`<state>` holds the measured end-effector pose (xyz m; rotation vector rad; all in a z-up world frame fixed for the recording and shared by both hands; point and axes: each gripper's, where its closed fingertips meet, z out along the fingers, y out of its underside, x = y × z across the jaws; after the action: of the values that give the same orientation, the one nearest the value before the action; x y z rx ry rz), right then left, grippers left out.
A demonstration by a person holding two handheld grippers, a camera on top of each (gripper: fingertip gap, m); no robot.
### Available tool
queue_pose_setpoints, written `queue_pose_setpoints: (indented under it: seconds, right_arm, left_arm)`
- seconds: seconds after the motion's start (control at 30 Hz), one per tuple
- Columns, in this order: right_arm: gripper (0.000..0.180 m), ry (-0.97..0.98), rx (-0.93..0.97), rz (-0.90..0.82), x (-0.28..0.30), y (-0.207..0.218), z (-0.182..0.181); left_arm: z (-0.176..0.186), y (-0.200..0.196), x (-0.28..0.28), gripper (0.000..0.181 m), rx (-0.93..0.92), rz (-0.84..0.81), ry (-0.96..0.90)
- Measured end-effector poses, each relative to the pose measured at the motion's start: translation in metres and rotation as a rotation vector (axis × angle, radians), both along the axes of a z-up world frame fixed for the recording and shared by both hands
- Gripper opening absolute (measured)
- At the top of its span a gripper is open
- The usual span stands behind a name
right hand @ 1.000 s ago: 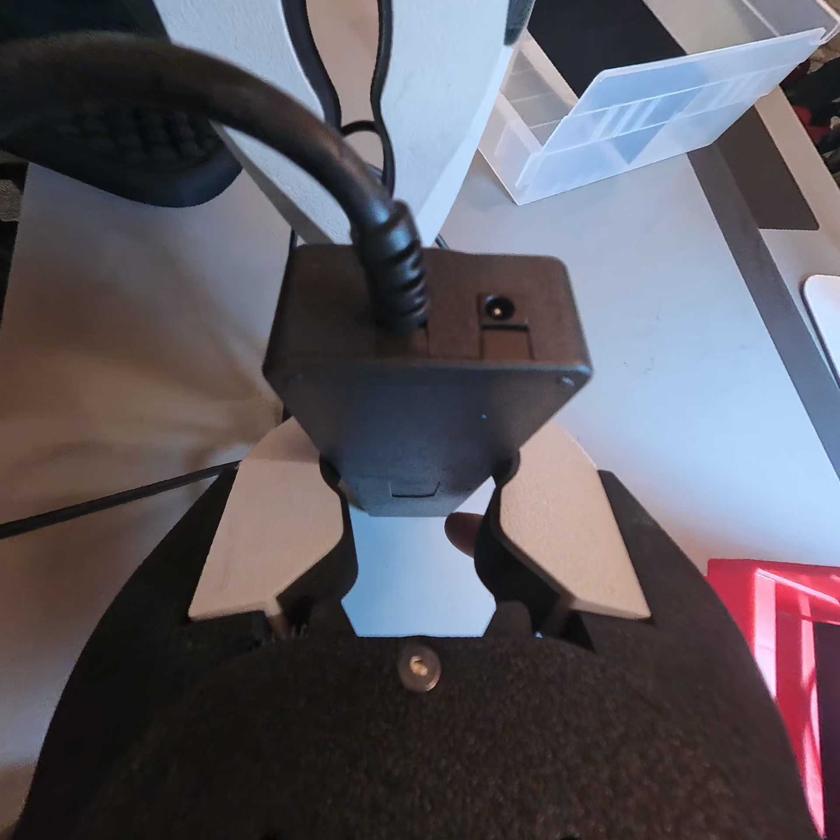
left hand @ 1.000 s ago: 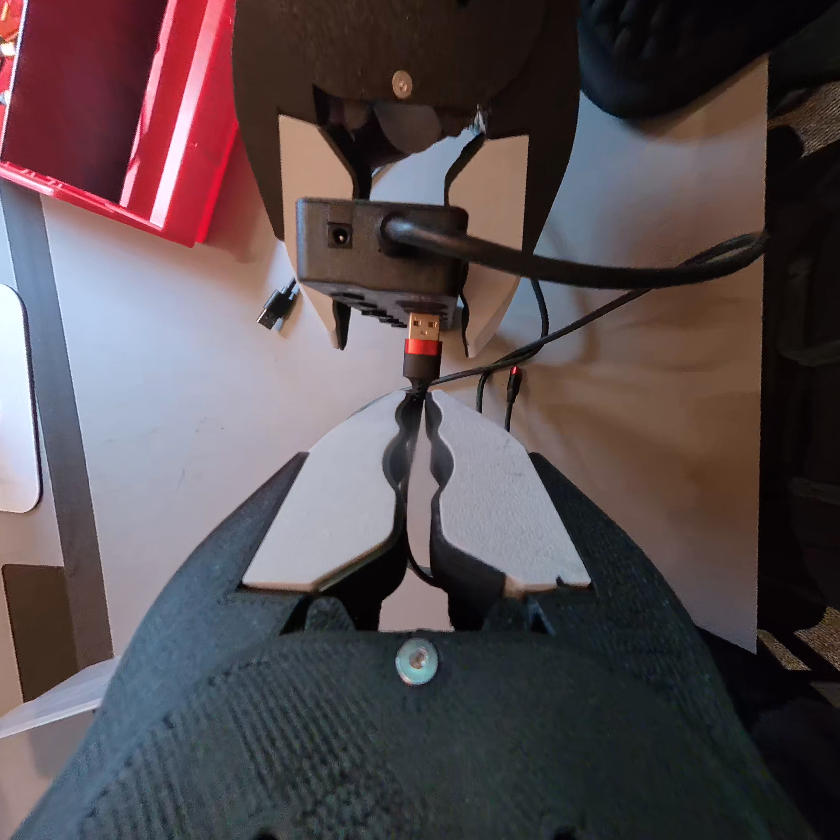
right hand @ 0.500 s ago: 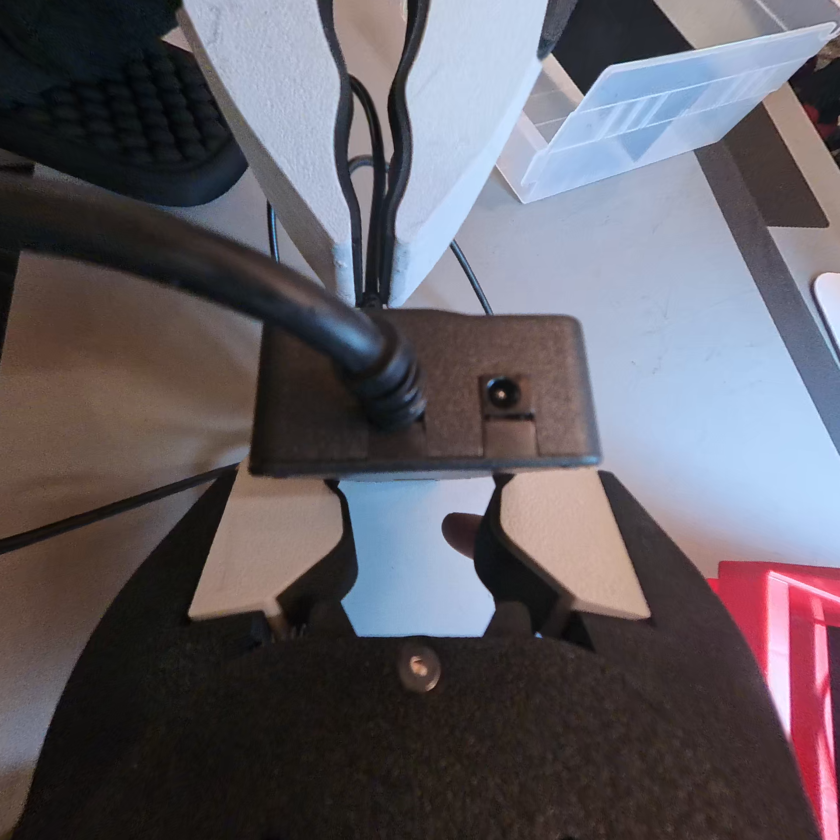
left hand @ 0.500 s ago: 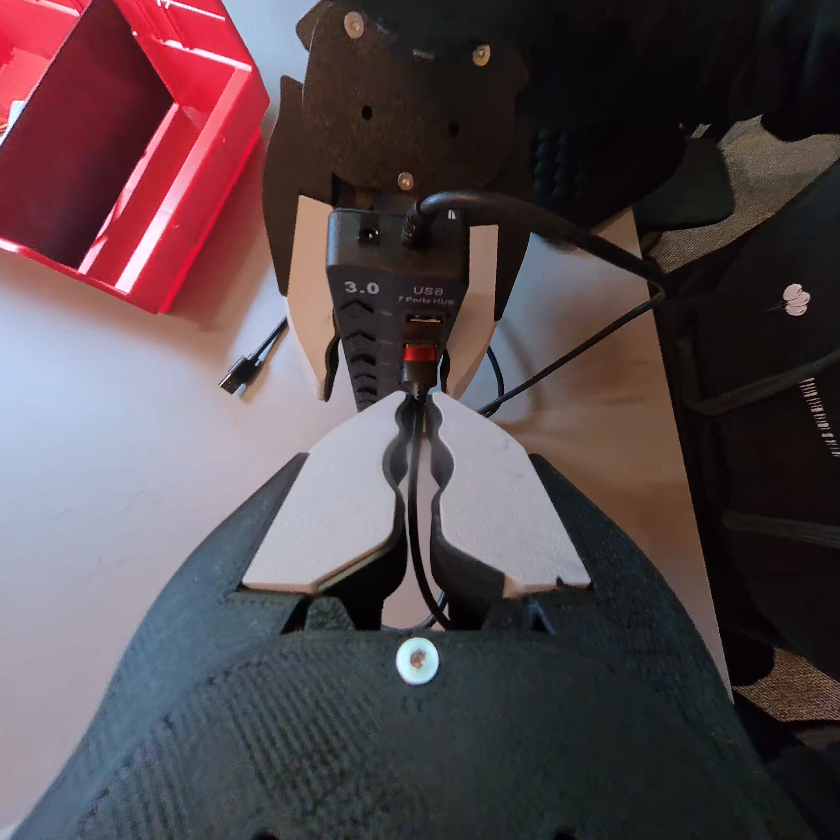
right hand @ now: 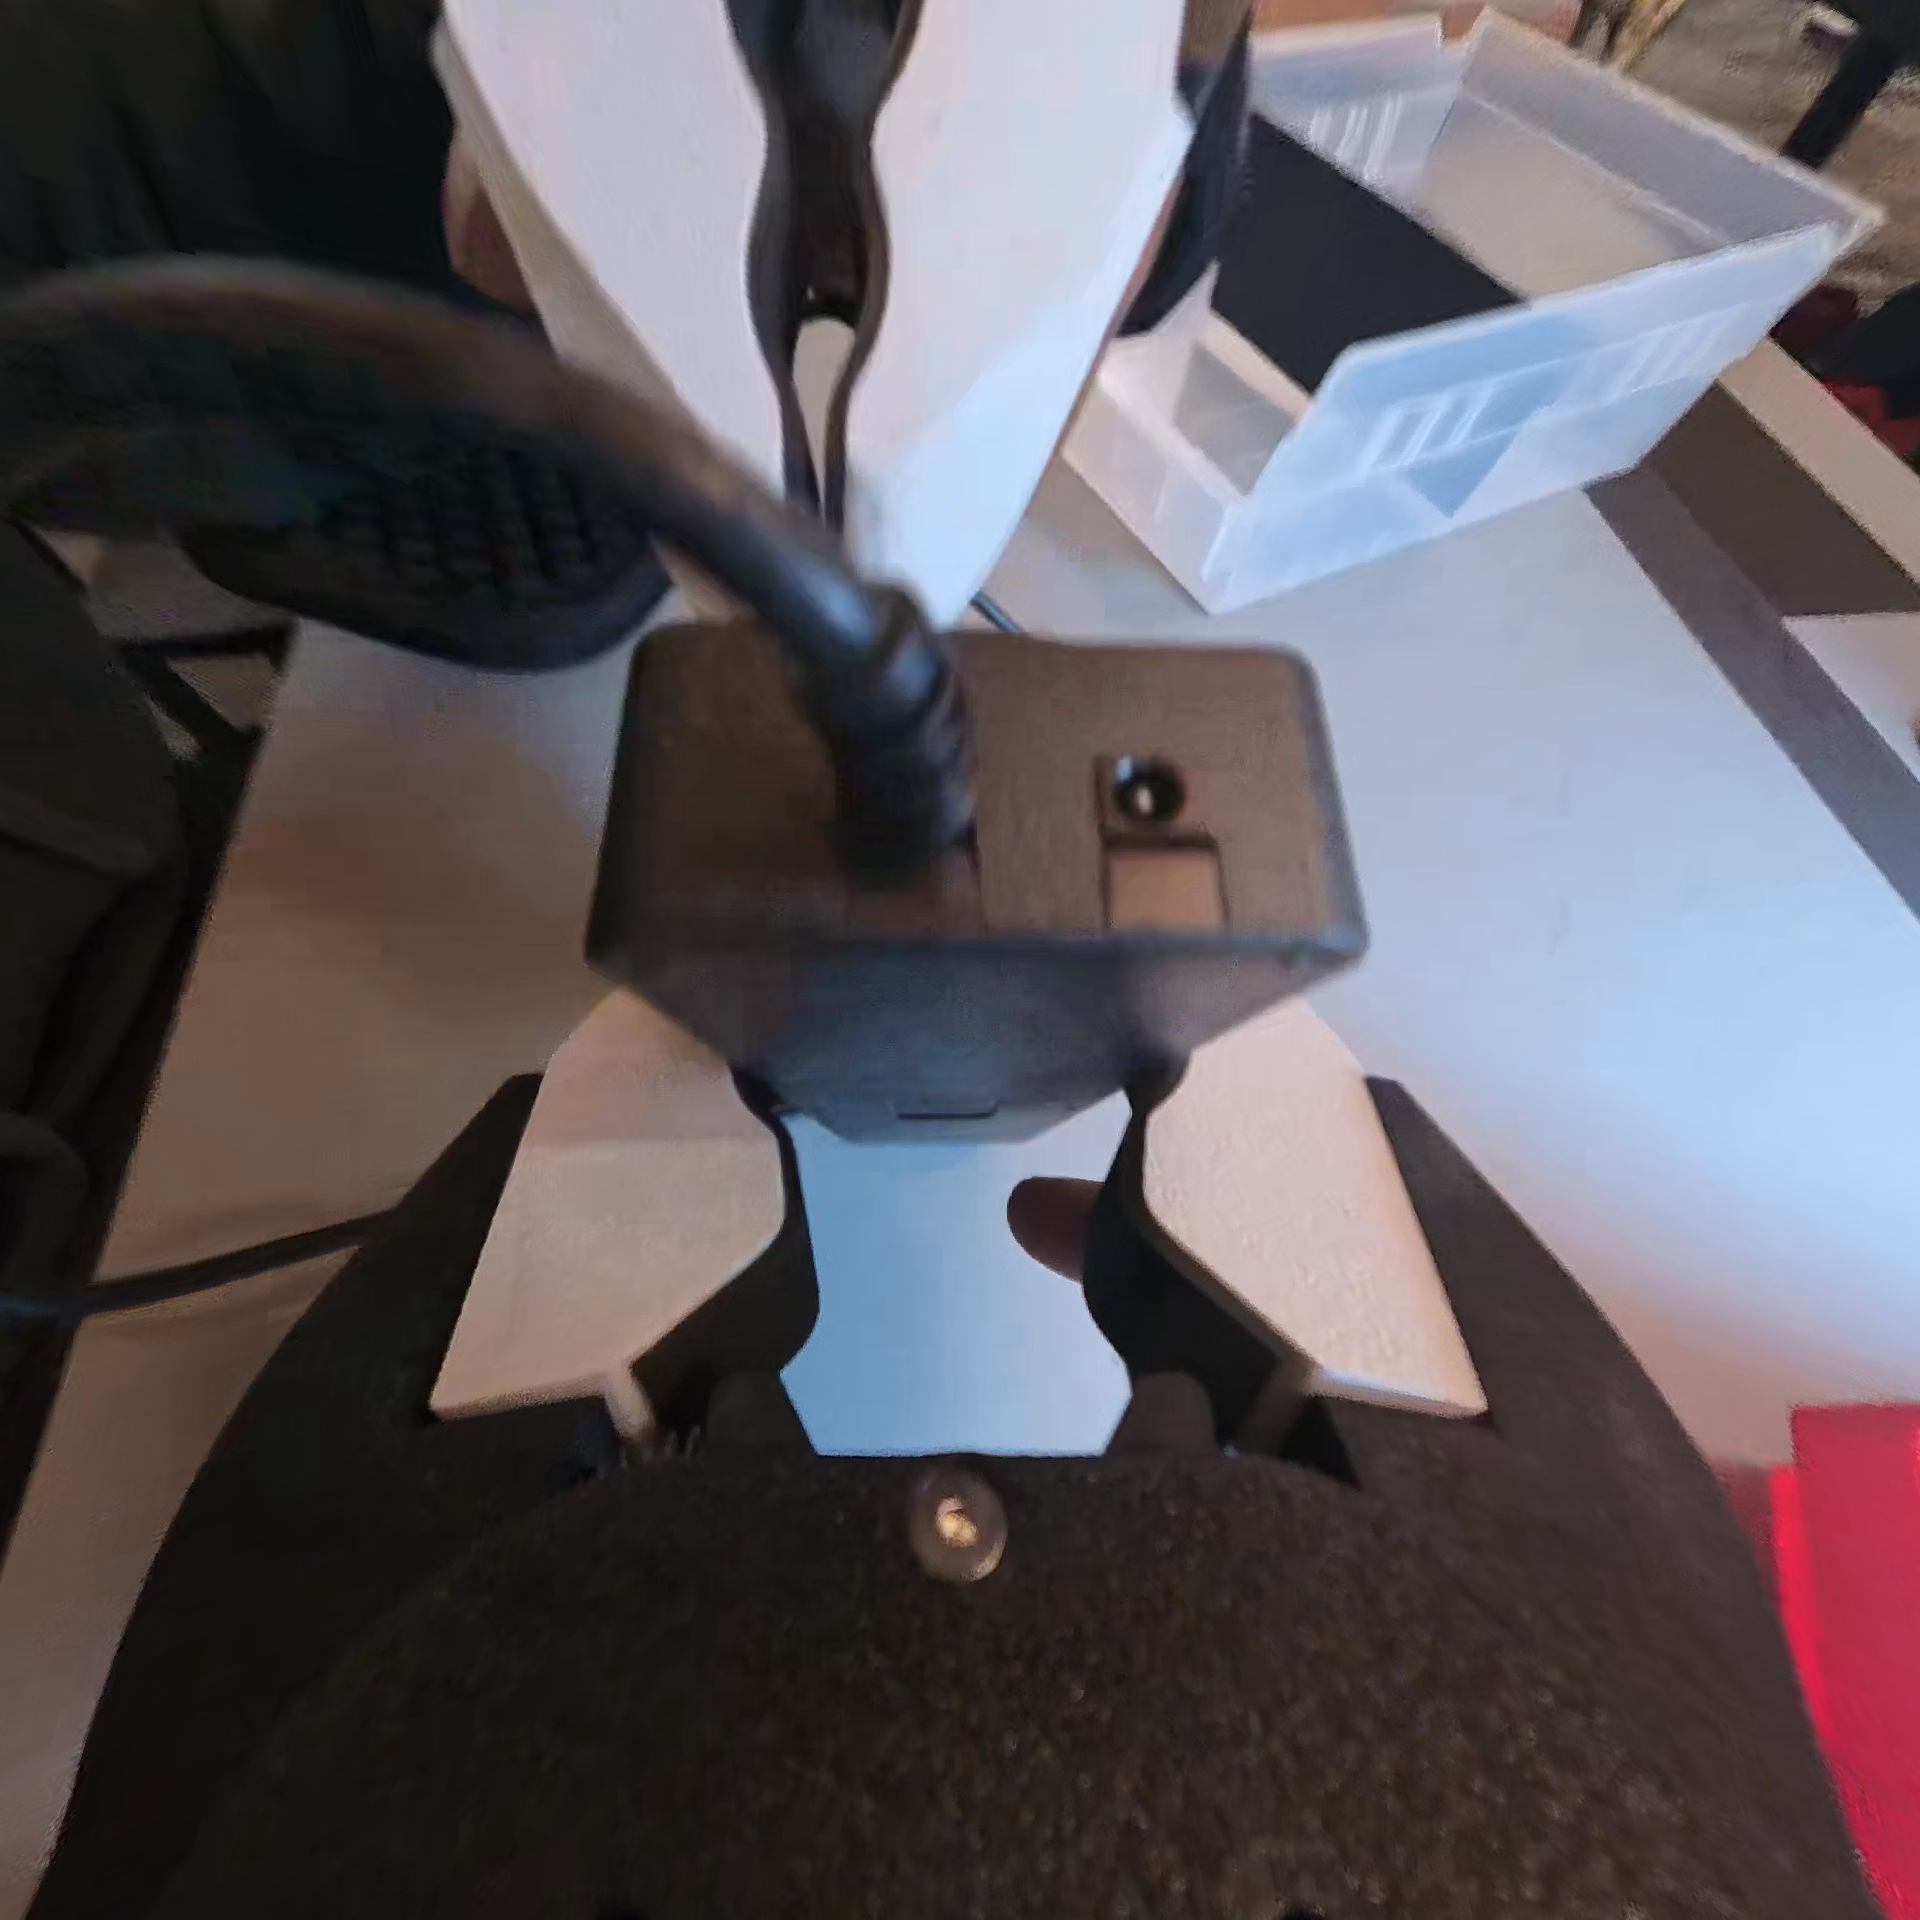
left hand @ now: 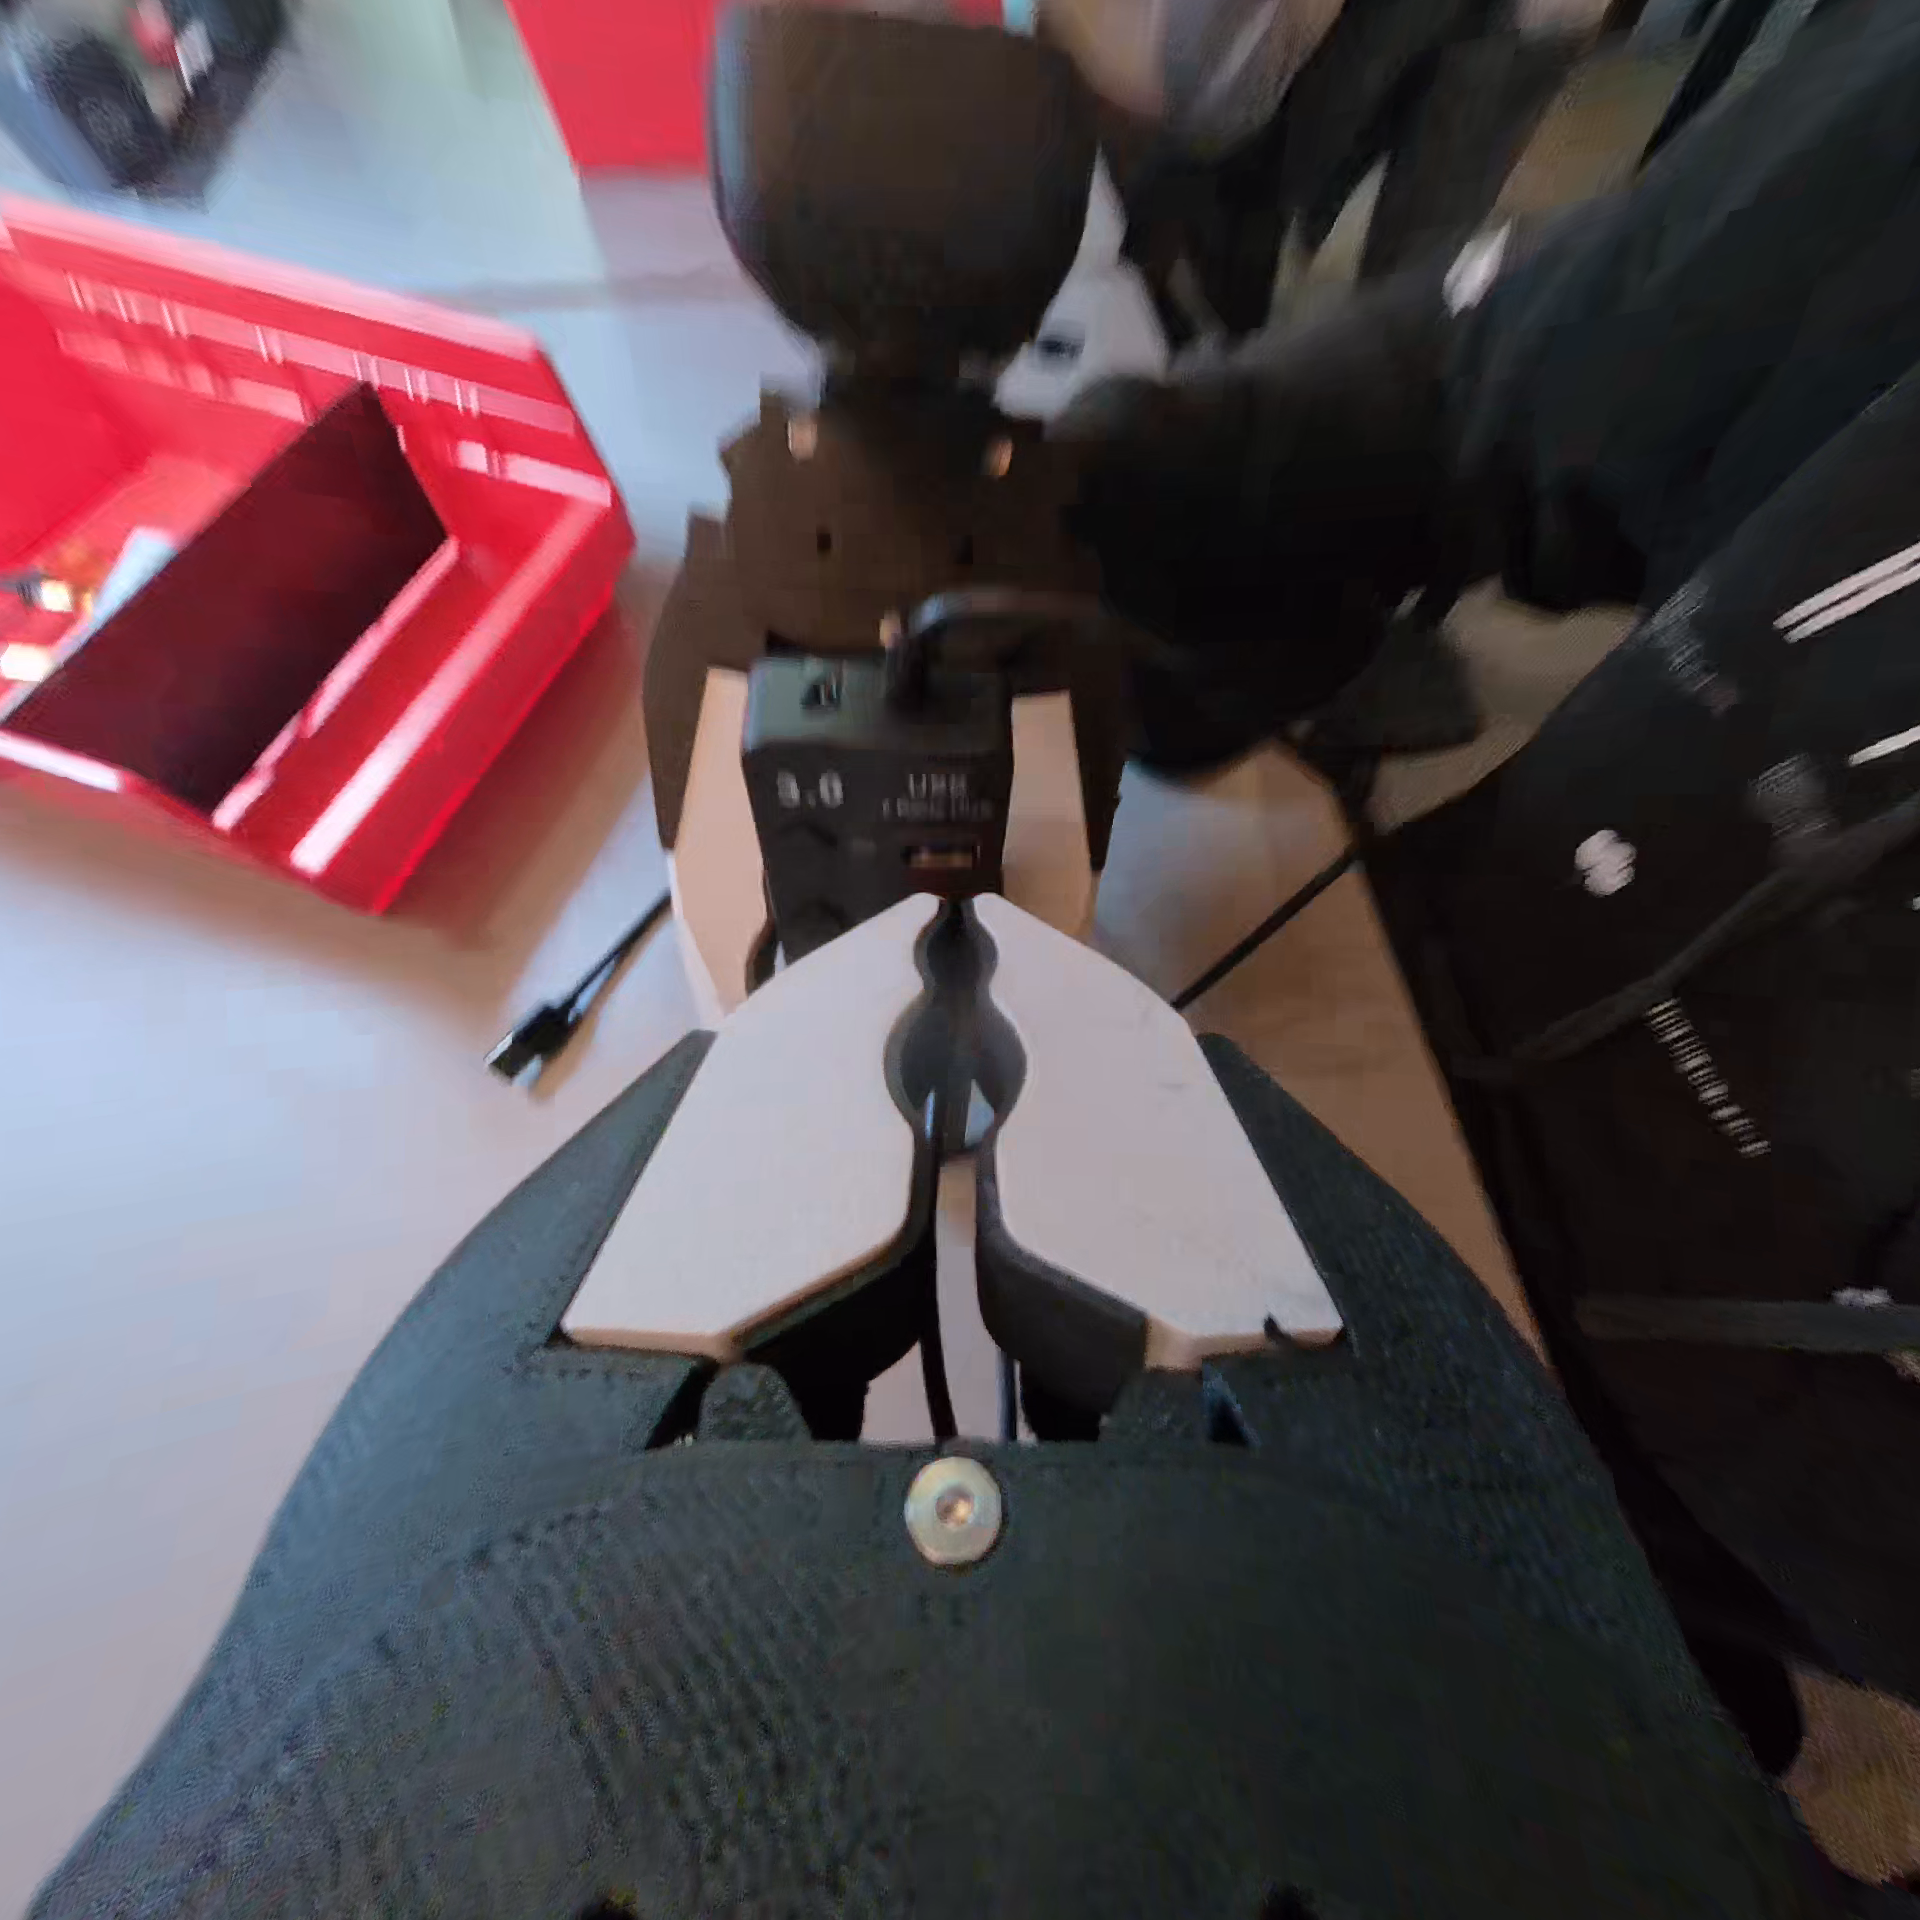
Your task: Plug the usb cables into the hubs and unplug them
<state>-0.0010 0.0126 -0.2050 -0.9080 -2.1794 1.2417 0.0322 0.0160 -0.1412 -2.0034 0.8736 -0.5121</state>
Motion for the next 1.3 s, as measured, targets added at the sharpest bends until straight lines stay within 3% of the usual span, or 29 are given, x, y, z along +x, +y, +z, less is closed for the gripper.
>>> queue_pose_setpoints:
  seconds: [0.23, 0.37, 0.53, 0.67, 0.87, 1.1, 1.3]
  right_arm:
    - [0.064, 0.13, -0.088, 0.038, 0.009, 0.002, 0.028]
    - [0.064, 0.251, -0.227, 0.092, 0.021, -0.002, 0.06]
    - [0.064, 0.356, -0.299, 0.077, 0.022, -0.003, 0.083]
    - [0.064, 0.384, -0.401, 0.093, 0.023, -0.007, 0.091]
    - [0.064, 0.361, -0.492, 0.082, 0.021, -0.008, 0.09]
    - [0.072, 0.261, -0.228, -0.024, 0.018, 0.018, 0.073]
    - [0.074, 0.368, 0.368, -0.073, 0.029, 0.045, 0.062]
  left_arm:
    - [0.058, -0.01, -0.05, 0.034, 0.218, 0.132, -0.185]
    - [0.011, -0.002, -0.082, 0.034, 0.106, 0.211, -0.252]
    - [-0.053, -0.011, -0.036, 0.047, -0.008, 0.094, -0.184]
    - [-0.058, -0.003, 0.001, 0.066, 0.047, 0.08, -0.126]
    - [-0.05, 0.002, 0.014, 0.055, 0.056, 0.108, -0.192]
    - [-0.054, -0.02, -0.005, 0.055, -0.116, 0.116, -0.339]
    - [-0.074, -0.05, -0.01, 0.055, -0.356, 0.057, -0.503]
